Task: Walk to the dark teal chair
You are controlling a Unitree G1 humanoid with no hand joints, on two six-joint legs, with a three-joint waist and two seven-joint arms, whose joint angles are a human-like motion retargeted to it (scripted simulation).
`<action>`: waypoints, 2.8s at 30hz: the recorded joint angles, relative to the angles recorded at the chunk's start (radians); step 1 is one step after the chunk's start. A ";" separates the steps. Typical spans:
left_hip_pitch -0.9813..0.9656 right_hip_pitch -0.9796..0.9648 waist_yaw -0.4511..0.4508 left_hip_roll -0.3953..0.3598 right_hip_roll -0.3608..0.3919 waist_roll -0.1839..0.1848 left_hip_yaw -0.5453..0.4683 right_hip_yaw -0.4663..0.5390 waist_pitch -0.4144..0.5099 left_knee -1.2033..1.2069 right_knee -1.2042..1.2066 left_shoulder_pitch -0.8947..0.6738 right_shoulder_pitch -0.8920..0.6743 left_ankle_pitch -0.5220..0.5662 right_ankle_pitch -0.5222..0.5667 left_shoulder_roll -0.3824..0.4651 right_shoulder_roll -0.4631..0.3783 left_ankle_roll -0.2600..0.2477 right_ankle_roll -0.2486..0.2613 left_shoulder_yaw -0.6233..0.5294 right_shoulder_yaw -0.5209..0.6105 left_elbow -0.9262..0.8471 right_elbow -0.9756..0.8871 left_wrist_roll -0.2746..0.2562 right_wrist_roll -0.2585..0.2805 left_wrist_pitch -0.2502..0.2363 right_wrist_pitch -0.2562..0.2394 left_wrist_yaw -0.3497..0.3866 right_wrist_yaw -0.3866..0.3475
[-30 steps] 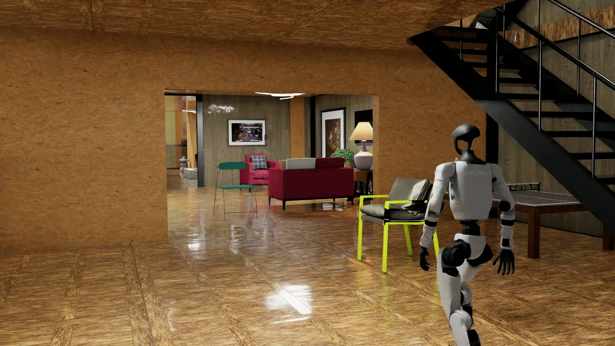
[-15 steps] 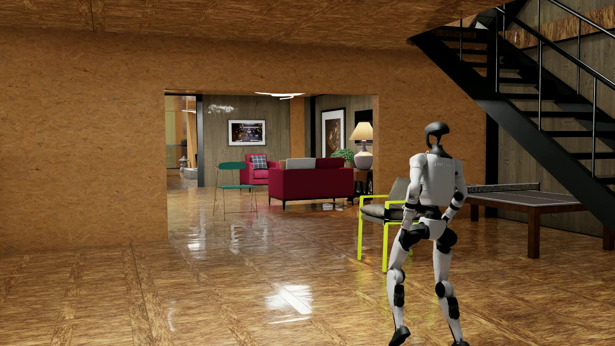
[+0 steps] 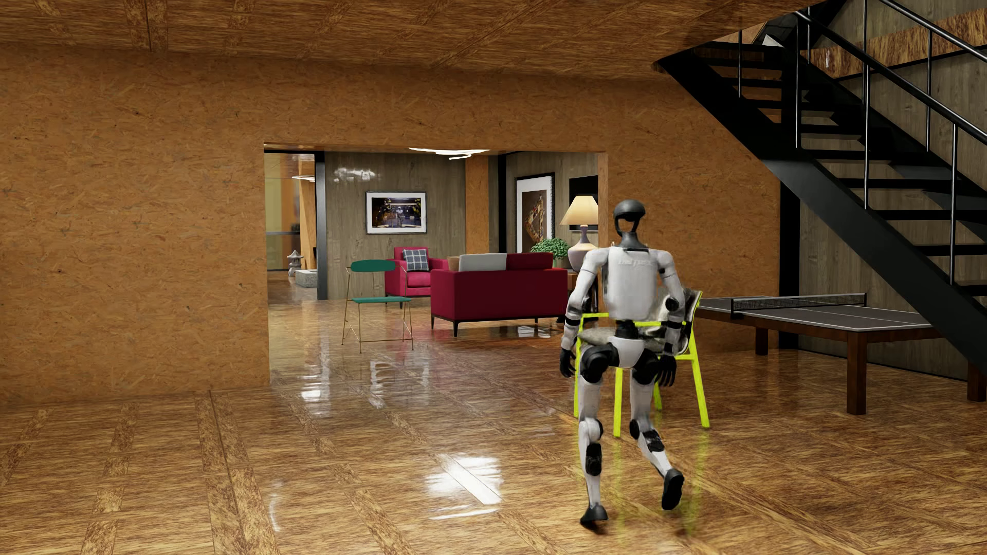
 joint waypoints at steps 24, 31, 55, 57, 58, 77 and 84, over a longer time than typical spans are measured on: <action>-0.259 0.408 0.222 0.102 0.144 0.057 0.000 0.000 0.017 0.274 -0.933 0.306 -0.215 0.320 -0.036 -0.016 -0.093 0.000 0.000 -0.127 -0.195 -0.067 -0.171 0.000 0.000 0.000 0.000 0.000 0.000; -0.256 0.552 0.236 0.027 0.096 0.034 0.000 0.000 -0.037 -0.060 -0.833 0.270 -0.148 0.178 0.032 -0.036 -0.055 0.000 0.000 -0.146 -0.258 -0.056 -0.317 0.000 0.000 0.000 0.000 0.000 0.000; -0.027 0.022 -0.016 0.120 0.158 0.070 0.000 0.000 -0.037 0.894 -0.772 0.170 0.062 0.219 0.016 -0.019 -0.019 0.000 0.000 -0.022 -0.112 -0.038 -0.098 0.000 0.000 0.000 0.000 0.000 0.000; -0.168 0.158 0.092 0.104 0.149 0.046 0.000 0.000 -0.029 0.823 -0.832 0.264 0.014 0.232 -0.002 -0.027 -0.044 0.000 0.000 -0.047 -0.166 -0.071 -0.178 0.000 0.000 0.000 0.000 0.000 0.000; -0.215 0.225 0.138 0.103 0.146 0.039 0.000 0.000 -0.023 0.696 -0.860 0.310 -0.014 0.264 -0.010 -0.027 -0.055 0.000 0.000 -0.050 -0.194 -0.094 -0.213 0.000 0.000 0.000 0.000 0.000 0.000; 0.156 -0.125 -0.080 -0.010 0.006 0.013 0.000 0.000 -0.035 -0.028 -0.081 -0.022 0.138 -0.142 0.012 0.082 0.006 0.000 0.000 0.186 -0.123 -0.190 -0.030 0.000 0.000 0.000 0.000 0.000 0.000; 0.347 -0.187 -0.092 0.020 -0.015 0.021 0.000 0.000 -0.090 -0.049 -1.229 -0.082 0.173 -0.322 0.170 0.102 -0.009 0.000 0.000 0.199 -0.021 -0.302 0.051 0.000 0.000 0.000 0.000 0.000 0.000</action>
